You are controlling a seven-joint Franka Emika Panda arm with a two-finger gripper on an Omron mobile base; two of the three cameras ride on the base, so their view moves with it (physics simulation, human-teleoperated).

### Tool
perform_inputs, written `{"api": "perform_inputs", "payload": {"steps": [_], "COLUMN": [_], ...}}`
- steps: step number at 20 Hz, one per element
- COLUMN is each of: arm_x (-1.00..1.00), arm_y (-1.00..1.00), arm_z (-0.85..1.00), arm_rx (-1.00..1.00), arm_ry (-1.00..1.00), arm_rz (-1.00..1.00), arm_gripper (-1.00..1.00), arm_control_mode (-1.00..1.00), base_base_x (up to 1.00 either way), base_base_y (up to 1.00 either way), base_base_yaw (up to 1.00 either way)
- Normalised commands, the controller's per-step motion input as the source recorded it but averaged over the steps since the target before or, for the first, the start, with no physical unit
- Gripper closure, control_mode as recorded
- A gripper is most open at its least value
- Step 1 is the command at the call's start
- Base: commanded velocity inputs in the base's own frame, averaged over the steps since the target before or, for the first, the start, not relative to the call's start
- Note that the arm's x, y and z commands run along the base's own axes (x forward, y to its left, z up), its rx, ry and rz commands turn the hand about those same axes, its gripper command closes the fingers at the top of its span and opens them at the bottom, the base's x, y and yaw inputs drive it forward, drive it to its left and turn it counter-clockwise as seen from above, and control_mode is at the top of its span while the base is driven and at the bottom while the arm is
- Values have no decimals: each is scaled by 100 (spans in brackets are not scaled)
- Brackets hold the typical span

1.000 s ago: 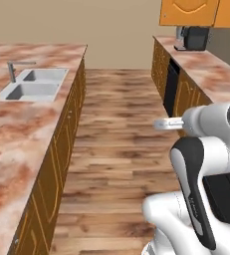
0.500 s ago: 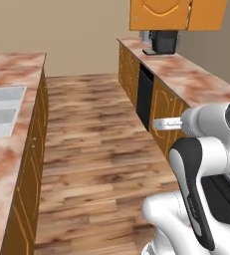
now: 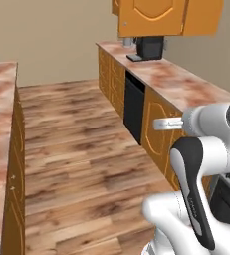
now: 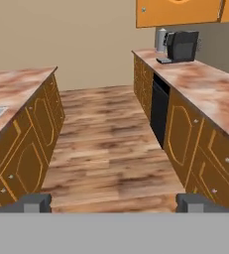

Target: There is a bowl on the dining counter. Grab a lemon wedge from the fridge and place it in the bowl. Then get the liquor bottle and glass cup from the cabinet and place them next to the bowl.

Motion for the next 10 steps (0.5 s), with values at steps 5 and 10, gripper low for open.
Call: {"api": "perform_inputs", "payload": {"steps": [5,10], "arm_x": [0,0], "arm_y": [0,0], "arm_z": [0,0], "arm_rx": [0,0], "arm_ry": [0,0], "arm_rz": [0,0], "arm_gripper": [-100,-100], "arm_control_mode": [100,100], "base_base_x": [100,100], "base_base_y": [54,51], "base_base_yaw": [-20,-18]}}
